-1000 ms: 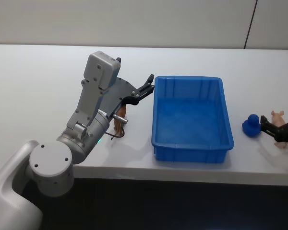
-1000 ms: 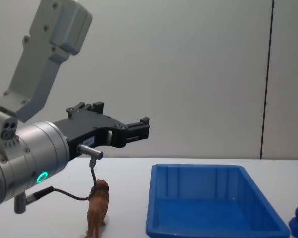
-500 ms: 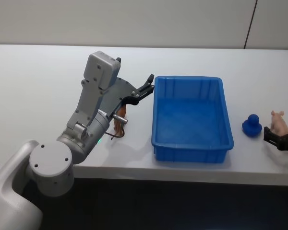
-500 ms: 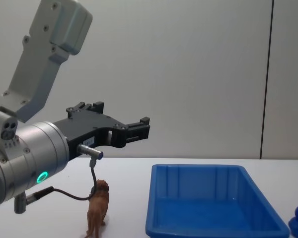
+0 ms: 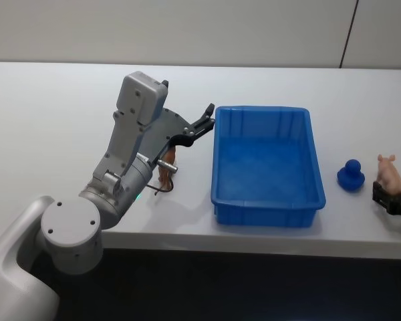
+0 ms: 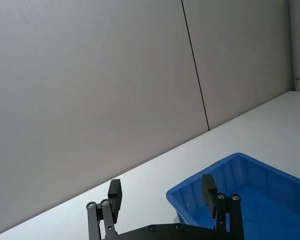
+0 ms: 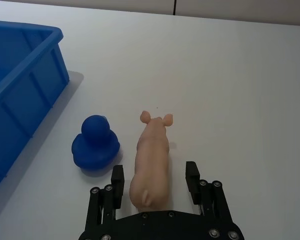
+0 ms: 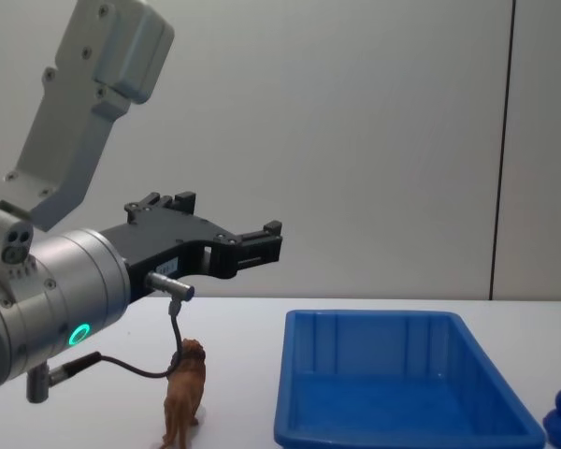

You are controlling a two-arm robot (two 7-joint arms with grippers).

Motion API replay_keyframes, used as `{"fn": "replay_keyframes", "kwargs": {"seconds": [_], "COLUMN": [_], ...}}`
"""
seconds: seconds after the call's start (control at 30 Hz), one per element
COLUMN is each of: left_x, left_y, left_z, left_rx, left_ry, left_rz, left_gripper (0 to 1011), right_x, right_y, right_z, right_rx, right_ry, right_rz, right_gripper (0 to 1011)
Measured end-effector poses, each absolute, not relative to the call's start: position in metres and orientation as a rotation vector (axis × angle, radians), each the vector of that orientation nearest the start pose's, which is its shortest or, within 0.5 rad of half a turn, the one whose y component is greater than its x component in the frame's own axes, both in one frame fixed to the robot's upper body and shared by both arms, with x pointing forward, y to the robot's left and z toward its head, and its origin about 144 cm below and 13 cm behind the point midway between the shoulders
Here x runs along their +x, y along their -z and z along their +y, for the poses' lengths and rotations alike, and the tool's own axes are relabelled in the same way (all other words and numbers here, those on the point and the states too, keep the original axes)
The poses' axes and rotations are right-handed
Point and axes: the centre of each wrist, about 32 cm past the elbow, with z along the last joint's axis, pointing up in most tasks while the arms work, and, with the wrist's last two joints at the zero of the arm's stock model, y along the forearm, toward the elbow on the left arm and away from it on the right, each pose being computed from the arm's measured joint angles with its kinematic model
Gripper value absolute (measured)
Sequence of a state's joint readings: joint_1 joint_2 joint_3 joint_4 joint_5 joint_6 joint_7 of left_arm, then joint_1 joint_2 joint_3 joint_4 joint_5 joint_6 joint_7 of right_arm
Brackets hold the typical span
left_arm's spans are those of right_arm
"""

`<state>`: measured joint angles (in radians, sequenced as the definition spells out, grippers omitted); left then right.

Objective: Pick up the two dolls from the table and place them into the box.

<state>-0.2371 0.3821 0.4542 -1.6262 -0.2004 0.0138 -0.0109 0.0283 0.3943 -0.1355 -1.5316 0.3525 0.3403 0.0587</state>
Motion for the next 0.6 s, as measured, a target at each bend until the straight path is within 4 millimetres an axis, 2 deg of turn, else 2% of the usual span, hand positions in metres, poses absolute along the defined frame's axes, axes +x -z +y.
{"fn": "replay_keyframes", "kwargs": {"seconds": [0.43,0.6], "left_x": [0.492,0.492], "left_y": [-1.2044,-1.2044], "left_z": [0.1984,0.1984], "left_rx": [0.061,0.061], "left_ry": [-1.124,-1.124], "left_rz": [-0.268,-0.268], "left_gripper": [1001,1001], "right_x": [0.4634,0.4627], "right_y": [-1.1413,-1.1422], "right_z": [-0.3078,-0.3079], "right_rx": [-0.333,-0.318], "right_ry": [1.378,1.381], "right_rz": [0.285,0.269], "right_gripper": [391,382]}}
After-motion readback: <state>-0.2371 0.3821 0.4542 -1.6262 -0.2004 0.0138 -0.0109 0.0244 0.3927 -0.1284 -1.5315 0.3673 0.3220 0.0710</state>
